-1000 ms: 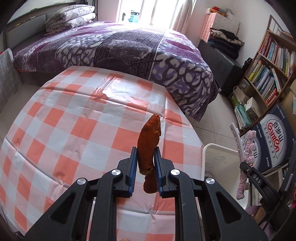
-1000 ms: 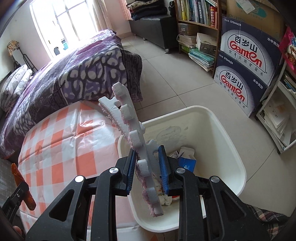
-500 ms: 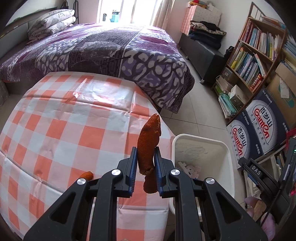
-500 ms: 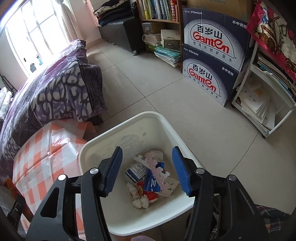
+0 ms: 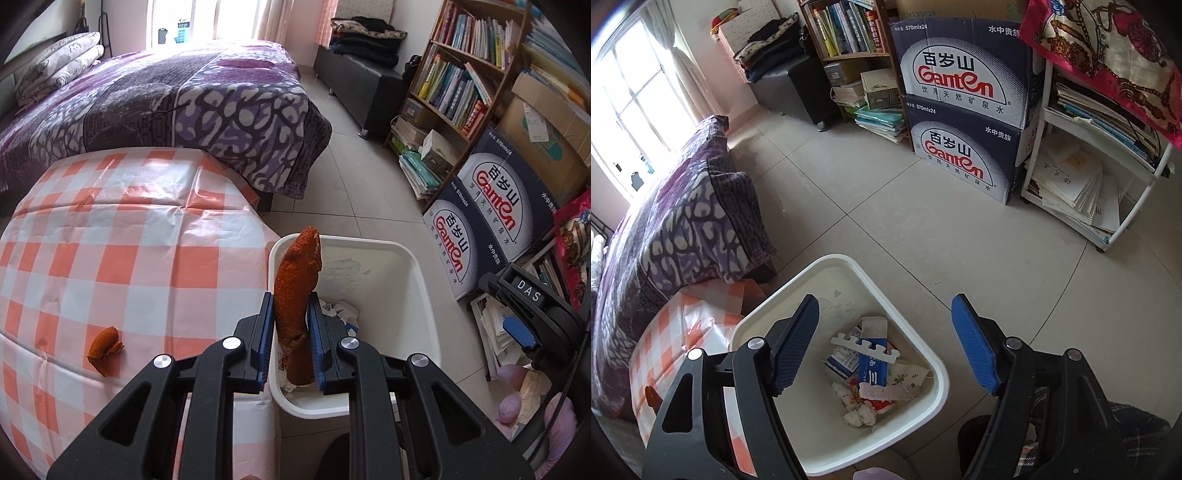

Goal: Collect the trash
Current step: 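Lower the orange item into the bin and open the left gripper, then move the left gripper to the small orange piece and grasp it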

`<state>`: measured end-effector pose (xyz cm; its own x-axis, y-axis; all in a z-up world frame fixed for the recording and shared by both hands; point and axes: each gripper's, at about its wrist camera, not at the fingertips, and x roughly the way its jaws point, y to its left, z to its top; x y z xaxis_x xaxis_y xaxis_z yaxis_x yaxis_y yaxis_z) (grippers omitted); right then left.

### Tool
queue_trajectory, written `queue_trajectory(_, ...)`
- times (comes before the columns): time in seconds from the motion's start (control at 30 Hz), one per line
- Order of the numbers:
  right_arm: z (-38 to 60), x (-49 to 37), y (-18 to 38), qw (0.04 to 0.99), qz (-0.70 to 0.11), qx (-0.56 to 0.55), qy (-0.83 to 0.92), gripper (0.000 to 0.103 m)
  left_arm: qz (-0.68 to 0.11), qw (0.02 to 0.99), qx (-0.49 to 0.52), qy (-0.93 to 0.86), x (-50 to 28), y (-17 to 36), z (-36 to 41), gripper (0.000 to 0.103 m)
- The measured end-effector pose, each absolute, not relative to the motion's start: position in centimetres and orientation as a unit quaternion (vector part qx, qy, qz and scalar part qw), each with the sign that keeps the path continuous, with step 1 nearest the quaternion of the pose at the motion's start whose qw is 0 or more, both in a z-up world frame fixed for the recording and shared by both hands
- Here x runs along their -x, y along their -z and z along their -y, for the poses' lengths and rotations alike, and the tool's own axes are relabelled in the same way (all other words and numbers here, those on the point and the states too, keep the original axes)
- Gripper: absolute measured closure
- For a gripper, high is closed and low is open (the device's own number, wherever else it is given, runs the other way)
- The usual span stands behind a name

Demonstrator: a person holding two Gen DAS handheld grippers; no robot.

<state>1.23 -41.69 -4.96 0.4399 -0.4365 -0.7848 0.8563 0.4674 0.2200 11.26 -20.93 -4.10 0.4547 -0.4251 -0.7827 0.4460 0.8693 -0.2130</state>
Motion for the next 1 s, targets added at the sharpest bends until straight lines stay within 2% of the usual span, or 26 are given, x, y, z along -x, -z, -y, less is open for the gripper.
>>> queue_trajectory(0.47,44.5,2.3,4.8,0.765,-0.302,-0.374,0.428,0.028,-0.47,0.826,0.025,0.311,-10.1,4.1,23.1,0.083)
queue_trajectory(0.5,44.5,2.4,4.7,0.765,-0.301,-0.374,0.429,0.028,-0.469,0.825,0.028,0.313,-10.1,4.0,23.0,0.074)
queue_trajectory(0.53,44.6,2.4,4.7,0.766,-0.301,-0.373,0.429,0.027,-0.469,0.825,0.032,0.314,-10.1,3.9,22.9,0.056)
queue_trajectory(0.57,44.6,2.4,4.7,0.766,-0.301,-0.373,0.428,0.027,-0.467,0.825,0.036,0.315,-10.2,3.8,22.7,0.051)
queue_trajectory(0.8,44.5,2.3,5.0,0.764,-0.304,-0.39,0.415,0.021,-0.457,0.836,0.026,0.302,-10.1,3.3,21.8,0.045)
queue_trajectory(1.0,43.1,0.9,5.2,0.772,-0.321,-0.371,0.403,0.02,-0.457,0.847,0.011,0.272,-10.7,3.5,20.0,0.042)
